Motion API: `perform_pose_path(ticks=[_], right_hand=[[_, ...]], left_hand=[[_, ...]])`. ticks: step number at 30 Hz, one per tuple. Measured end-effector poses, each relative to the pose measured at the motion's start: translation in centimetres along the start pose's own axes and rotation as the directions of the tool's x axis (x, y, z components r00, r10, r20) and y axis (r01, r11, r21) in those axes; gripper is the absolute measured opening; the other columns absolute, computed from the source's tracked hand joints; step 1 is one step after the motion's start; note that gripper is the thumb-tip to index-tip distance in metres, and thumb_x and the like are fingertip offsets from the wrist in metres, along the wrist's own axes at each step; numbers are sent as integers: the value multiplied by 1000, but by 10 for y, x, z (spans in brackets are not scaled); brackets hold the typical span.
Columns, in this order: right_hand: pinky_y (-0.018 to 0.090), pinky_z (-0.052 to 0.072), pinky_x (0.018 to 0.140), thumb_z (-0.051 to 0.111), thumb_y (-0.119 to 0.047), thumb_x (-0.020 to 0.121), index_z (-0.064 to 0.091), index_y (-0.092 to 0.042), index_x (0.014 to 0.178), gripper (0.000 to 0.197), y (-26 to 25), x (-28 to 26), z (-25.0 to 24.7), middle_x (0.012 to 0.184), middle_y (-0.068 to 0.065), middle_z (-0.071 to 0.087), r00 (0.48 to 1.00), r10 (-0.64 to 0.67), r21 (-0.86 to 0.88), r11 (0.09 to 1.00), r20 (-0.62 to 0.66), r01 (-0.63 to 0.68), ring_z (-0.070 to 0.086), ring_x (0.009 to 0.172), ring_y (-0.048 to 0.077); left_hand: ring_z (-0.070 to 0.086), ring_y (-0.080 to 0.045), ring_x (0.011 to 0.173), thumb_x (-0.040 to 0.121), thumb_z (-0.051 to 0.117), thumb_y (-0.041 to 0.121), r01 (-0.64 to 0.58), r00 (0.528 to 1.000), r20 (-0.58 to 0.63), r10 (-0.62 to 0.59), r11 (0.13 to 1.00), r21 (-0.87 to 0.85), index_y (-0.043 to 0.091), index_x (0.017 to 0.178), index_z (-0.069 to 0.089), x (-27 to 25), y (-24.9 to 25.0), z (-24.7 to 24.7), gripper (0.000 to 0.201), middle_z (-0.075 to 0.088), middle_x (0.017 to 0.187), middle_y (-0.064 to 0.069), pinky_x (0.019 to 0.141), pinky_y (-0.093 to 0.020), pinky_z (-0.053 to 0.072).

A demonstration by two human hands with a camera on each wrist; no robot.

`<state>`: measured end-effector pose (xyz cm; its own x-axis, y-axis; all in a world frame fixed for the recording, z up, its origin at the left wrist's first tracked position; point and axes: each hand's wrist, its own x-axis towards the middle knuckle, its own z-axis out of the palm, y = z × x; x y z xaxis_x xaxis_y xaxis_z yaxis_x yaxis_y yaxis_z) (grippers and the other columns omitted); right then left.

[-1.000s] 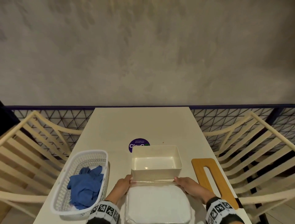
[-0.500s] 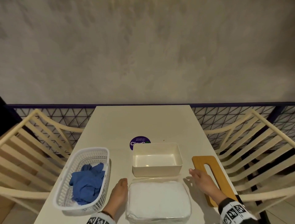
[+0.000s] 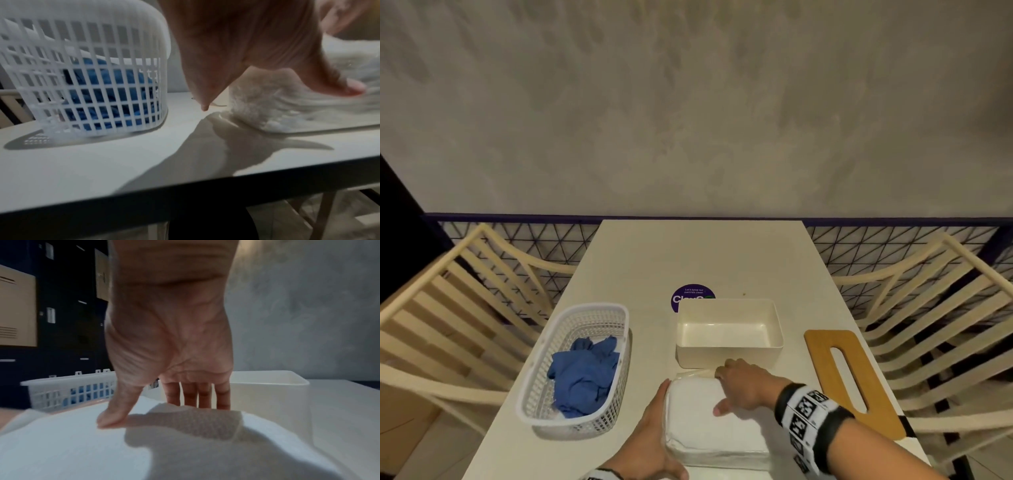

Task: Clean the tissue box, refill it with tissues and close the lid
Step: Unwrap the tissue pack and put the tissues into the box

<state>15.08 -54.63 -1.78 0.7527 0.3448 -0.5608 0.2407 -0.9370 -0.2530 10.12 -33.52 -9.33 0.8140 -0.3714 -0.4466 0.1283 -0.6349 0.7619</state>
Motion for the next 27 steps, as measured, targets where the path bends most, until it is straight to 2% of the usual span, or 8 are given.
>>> perform_pose_path(ticks=[5,7,10,14,17,21,24,27], right_hand=[[30,38,79,73,-40,77,53,-18,97,36,2,5,-17,97,-4,52,983,23,107,993,184,-43,47,91,19],[32,44,78,75,-37,75,56,-8,107,47,3,5,-22,100,-2,58,979,32,125,991,200,-57,51,88,19],[32,47,70,78,-33,72,54,-3,97,46,1,7,-21,90,4,62,979,47,104,992,198,-69,54,82,23],[35,49,81,80,-27,71,43,-9,119,63,-2,6,-8,114,8,56,990,49,130,989,130,-66,53,95,25],[31,42,74,78,-21,73,37,-10,122,64,-1,-1,-2,107,7,52,993,45,212,975,107,-67,49,90,22],[32,46,85,81,-19,69,41,-8,127,71,-1,3,-5,119,8,52,997,33,188,981,72,-46,53,105,27],[32,50,81,83,-22,67,55,-3,116,59,-6,5,-8,110,11,62,990,42,125,990,135,-59,58,89,24],[31,49,80,80,-21,70,60,-4,112,50,-6,5,-14,102,7,65,976,33,141,988,213,-64,60,89,23]], left_hand=[[29,-6,132,41,89,34,-51,996,-71,48,998,-47,39,140,-18,6,-1,2,146,22,145,16,110,-24,28],[37,-5,129,41,88,38,-48,995,-90,44,998,-36,46,138,-17,7,-5,4,143,29,143,19,108,-26,35],[43,-3,126,42,87,38,-82,990,-120,78,996,-31,54,137,-8,6,-7,6,136,32,141,25,104,-32,43],[32,4,132,58,80,55,-134,979,-164,119,988,-81,56,136,5,5,-4,10,108,24,145,29,113,-34,30],[29,10,126,63,78,51,-104,985,-150,85,987,-126,58,134,5,8,-7,13,102,22,142,32,113,-29,26],[34,-2,132,60,70,68,-42,991,-133,9,969,-244,54,133,23,25,-29,12,88,30,147,20,116,-36,22],[35,3,120,54,83,50,-24,990,-141,-4,980,-197,46,133,15,10,-3,10,104,30,137,26,107,-23,27],[29,3,130,77,68,44,-132,980,-168,110,983,-126,45,133,11,4,9,13,80,26,146,18,112,-22,20]])
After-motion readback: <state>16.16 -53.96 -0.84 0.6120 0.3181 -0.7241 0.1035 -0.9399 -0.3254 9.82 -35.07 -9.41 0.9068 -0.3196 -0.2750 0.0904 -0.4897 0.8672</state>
